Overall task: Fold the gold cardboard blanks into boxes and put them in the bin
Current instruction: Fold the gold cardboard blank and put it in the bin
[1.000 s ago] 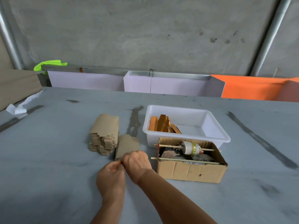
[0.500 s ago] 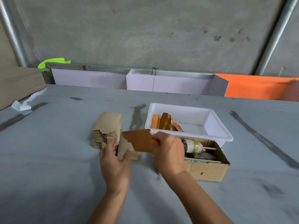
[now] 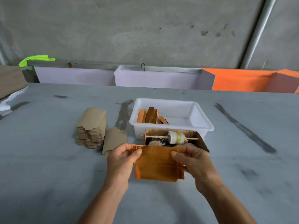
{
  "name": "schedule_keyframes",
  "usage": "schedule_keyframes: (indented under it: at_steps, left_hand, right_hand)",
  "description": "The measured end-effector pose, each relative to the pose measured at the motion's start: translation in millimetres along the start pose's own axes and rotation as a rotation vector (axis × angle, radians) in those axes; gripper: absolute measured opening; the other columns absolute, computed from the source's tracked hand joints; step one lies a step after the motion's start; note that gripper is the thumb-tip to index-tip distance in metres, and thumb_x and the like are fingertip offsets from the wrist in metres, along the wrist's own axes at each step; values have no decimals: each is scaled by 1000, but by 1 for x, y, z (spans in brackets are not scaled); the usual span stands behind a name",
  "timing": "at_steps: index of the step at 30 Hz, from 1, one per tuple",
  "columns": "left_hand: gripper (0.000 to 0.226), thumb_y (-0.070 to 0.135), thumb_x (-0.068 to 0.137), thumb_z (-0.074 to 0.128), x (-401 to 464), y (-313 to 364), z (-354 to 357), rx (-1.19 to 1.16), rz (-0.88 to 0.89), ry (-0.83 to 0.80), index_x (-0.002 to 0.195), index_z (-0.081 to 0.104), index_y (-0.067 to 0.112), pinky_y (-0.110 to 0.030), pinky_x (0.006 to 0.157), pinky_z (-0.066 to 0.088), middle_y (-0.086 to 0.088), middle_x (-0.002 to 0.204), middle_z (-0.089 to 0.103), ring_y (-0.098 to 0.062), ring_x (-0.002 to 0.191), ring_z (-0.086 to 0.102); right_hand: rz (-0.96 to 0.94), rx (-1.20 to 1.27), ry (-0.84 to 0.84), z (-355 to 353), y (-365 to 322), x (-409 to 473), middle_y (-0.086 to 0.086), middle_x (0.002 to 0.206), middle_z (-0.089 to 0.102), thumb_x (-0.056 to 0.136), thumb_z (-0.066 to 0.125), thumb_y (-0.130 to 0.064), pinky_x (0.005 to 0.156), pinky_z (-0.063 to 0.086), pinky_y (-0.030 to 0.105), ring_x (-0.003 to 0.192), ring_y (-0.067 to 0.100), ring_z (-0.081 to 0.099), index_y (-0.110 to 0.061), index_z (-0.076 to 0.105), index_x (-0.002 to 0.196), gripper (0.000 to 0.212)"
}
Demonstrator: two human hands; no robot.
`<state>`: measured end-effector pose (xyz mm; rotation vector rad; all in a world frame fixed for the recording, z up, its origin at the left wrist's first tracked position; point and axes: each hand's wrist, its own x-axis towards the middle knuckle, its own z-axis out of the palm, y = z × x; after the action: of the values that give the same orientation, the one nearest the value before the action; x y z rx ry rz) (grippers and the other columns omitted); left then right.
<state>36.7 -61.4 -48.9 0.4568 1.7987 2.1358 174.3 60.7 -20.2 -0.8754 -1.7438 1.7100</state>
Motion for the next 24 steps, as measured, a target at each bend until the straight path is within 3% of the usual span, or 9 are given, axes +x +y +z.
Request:
schedule_keyframes:
  at_steps: [4,7,9,11,14,17,21,24]
  left_hand:
    - [30,-10,77,68,-9,-4,4,79,134,-119,65,68,18,-12,59,48,3,63,68,-5,60,59]
    - [28,-4,74,73,-17,-13,-3,356,392,-178,65,66,21,-14,67,47,9,70,68,-4,68,62]
    - [20,3,71,71,-25,-20,-8,550,595,-243,72,63,21,-16,68,45,13,73,65,-2,71,59]
    - [18,9,66,71,-35,-27,-12,729,752,-365,74,63,23,-23,69,44,12,74,62,-5,74,56]
    - [7,17,65,74,-47,-35,-15,948,923,-501,65,67,20,-25,66,40,8,70,60,-10,70,52]
    - [12,26,66,74,-55,-36,-17,1055,973,-569,59,66,21,-25,65,40,9,68,58,-11,67,54]
    - [11,28,66,74,-62,-40,-17,1018,854,-575,60,68,21,-22,66,38,8,67,58,-7,71,49]
    - [11,24,69,77,-65,-44,-15,972,663,-531,63,69,20,-24,71,39,8,73,60,-5,77,50]
  right_hand:
    - [-240,-111,-18,-15,10,-9,-4,70,70,81,69,-2,56,47,15,67,7,64,-17,73,73,17]
    - [-531,-404,84,-31,21,-18,-14,68,68,74,75,0,62,44,10,70,1,62,-21,72,68,22]
    - [-777,-679,71,-41,33,-23,-14,71,66,70,78,0,64,48,19,70,4,61,-16,71,68,18]
    - [-895,-885,-15,-46,50,-33,-9,71,65,69,78,-2,60,48,29,67,14,61,-14,68,66,16]
    - [-914,-1017,-95,-55,70,-44,-10,73,64,71,71,-13,62,41,26,66,16,62,-19,68,66,8]
    - [-881,-1058,-144,-58,78,-52,-11,76,65,73,70,-19,64,41,25,69,16,62,-22,69,68,5]
    - [-772,-1032,-141,-55,75,-60,-9,73,63,71,71,-23,57,46,25,68,17,60,-22,69,65,7]
    - [-587,-948,-82,-55,77,-63,-5,70,60,72,71,-21,60,45,28,71,18,56,-15,67,62,12]
